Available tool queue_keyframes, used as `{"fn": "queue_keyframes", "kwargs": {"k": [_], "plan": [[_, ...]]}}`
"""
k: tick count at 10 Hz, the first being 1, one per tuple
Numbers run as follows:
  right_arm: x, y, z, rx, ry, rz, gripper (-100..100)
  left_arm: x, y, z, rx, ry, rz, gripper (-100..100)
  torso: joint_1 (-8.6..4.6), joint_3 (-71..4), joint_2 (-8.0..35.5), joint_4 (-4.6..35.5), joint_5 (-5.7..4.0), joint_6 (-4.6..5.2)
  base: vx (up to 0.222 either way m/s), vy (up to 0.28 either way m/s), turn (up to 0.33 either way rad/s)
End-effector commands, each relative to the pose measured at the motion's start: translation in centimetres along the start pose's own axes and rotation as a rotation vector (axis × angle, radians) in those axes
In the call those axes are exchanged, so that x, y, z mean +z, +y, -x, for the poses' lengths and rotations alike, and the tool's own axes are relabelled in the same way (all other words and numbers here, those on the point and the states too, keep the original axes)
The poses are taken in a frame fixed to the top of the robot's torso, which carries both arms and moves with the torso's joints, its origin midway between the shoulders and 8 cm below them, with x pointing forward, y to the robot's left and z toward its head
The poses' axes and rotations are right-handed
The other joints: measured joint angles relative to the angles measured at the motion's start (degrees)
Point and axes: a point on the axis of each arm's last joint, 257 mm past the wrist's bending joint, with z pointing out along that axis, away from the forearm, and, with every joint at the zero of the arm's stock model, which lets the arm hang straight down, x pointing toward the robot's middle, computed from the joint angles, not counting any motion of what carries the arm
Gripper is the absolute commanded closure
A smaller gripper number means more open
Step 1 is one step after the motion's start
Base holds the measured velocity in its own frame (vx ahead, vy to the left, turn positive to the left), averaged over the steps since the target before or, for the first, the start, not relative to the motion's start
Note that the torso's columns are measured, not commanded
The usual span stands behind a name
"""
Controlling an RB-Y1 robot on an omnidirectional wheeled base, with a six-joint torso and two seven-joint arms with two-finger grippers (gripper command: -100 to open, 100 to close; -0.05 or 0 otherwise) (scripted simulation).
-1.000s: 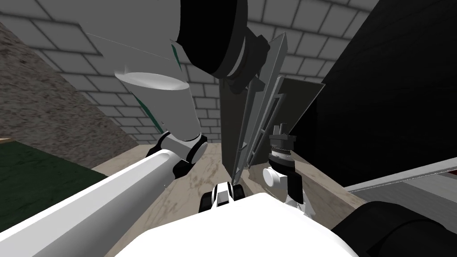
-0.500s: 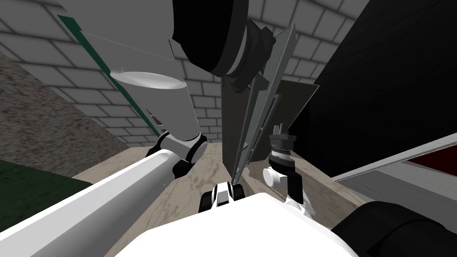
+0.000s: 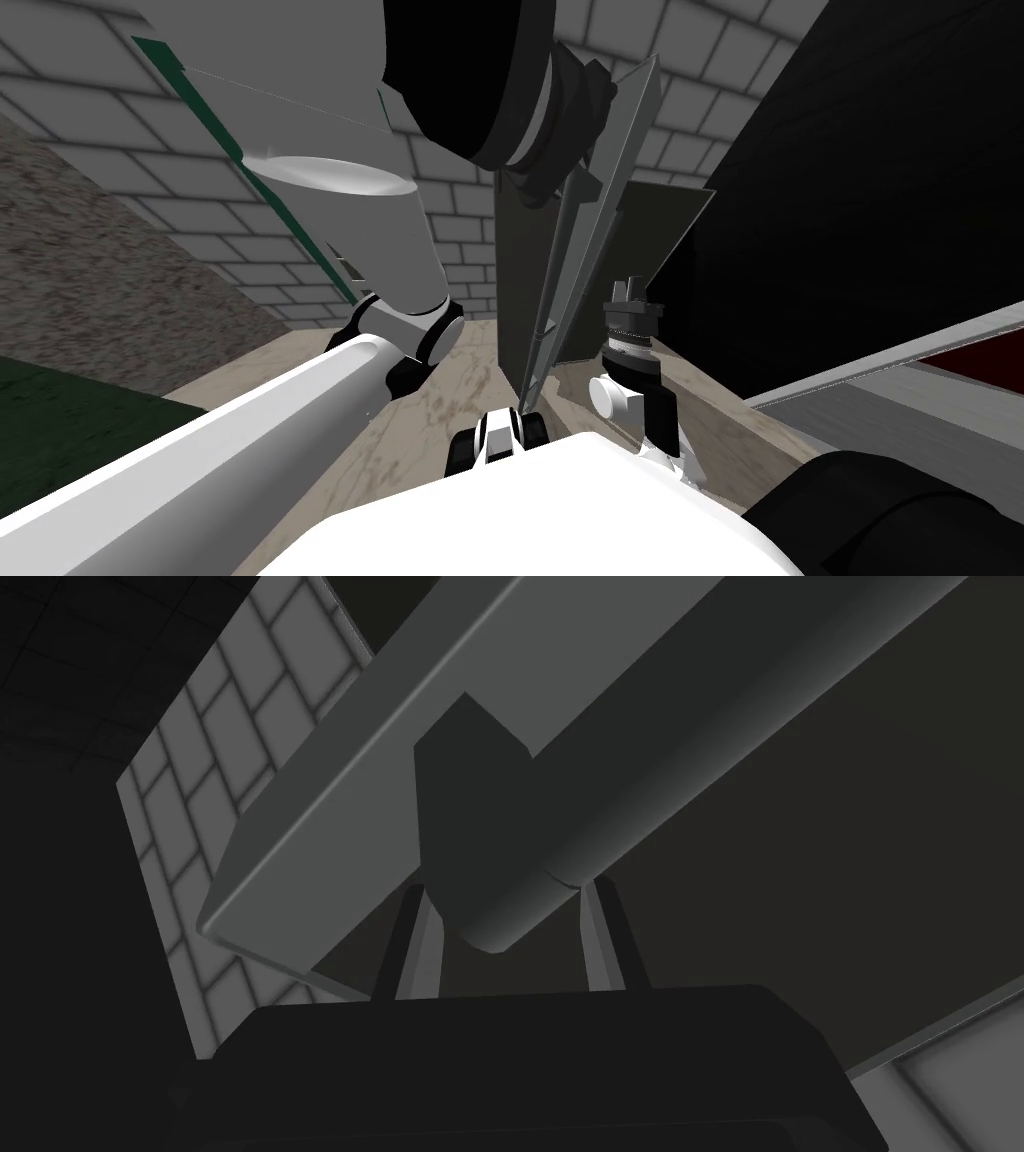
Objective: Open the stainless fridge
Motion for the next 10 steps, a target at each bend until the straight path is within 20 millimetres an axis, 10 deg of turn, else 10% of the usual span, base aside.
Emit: {"fn": "queue_keyframes", "kwargs": {"k": [1, 3, 4, 10], "plan": [[0.0, 0.0, 0.0, 0.0, 0.0, 0.0, 0, -0.3, -0.7, -0.9, 0.009, 0.029, -0.026, 100, -0.01, 0.0, 0.0, 0.0, -0.02, 0.01, 0.043, 0.1, -0.229], [0.0, 0.0, 0.0, 0.0, 0.0, 0.0, 0, -0.7, -1.3, -1.6, 0.017, 0.047, -0.044, 100, 0.06, 0.0, 0.0, 0.0, 0.01, 0.03, 0.006, 0.144, -0.155], [0.0, 0.0, 0.0, 0.0, 0.0, 0.0, 0, -1.0, -1.1, 0.6, -0.001, 0.008, -0.024, -100, 0.08, 0.1, 0.1, 0.0, -0.02, 0.06, -0.007, 0.11, -0.08], [0.0, 0.0, 0.0, 0.0, 0.0, 0.0, 0, -2.6, -3.7, 2.8, -0.011, -0.009, -0.026, -100, 0.71, -0.5, -0.4, 0.0, 0.44, -0.25, 0.008, -0.011, -0.015]]}}
